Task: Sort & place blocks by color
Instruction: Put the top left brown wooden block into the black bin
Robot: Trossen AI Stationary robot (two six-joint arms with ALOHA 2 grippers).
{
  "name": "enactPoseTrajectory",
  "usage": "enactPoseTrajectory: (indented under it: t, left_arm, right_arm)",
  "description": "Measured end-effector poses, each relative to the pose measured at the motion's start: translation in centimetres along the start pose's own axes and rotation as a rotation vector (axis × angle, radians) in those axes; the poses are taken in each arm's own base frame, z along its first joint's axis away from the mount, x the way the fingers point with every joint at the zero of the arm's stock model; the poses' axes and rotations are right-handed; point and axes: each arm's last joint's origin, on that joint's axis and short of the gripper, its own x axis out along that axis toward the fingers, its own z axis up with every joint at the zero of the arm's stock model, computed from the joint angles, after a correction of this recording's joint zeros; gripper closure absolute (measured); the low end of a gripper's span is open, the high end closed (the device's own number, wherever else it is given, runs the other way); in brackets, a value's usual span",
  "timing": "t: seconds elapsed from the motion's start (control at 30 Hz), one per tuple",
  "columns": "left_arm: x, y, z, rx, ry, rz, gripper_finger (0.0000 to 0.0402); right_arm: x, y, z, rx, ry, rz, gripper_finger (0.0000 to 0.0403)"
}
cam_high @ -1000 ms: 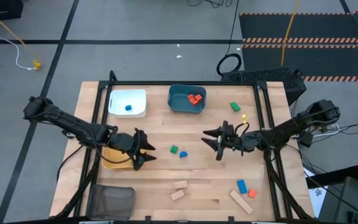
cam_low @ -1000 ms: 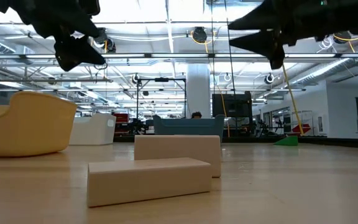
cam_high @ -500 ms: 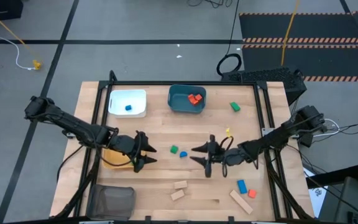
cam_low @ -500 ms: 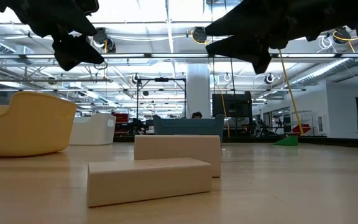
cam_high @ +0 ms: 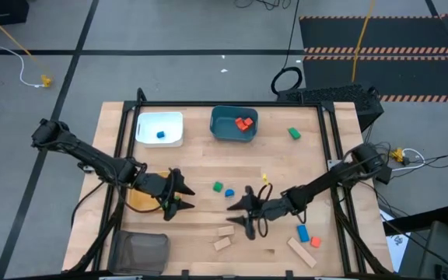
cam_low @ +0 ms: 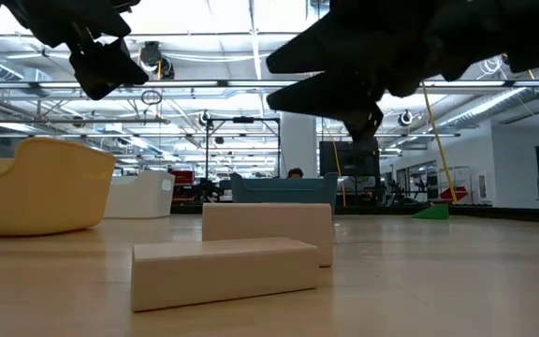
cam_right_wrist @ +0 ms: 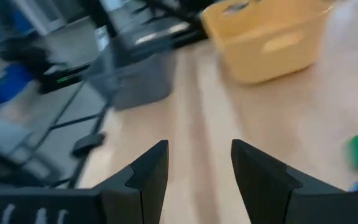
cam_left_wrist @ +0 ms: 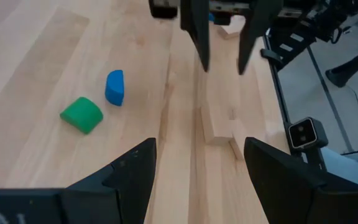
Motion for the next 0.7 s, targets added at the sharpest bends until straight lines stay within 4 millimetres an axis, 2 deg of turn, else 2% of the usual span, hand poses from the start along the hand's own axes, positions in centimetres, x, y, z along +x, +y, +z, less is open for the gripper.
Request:
enactPoseTrajectory:
  t: [0.2,0.43,0.7]
  left_arm:
    - [0.0,-0.1,-0.1,0.01,0.006,-0.01,0.0158]
    - [0.0,-0.2,-0.1,0.039,0.009,-0.016,0.0158]
    - [0.0,-0.2,-0.1,0.056,0.008,-0.017,0.0158]
  right_arm:
    - [0.1,0.6,-1.1,0.027,0.062,0.061,0.0236]
    - [-0.2,1.3,-2.5,-0.192,0.117,0.079,0.0236]
    - [-0.1,1.2,-1.8,-0.239,0.049,0.07,0.0233]
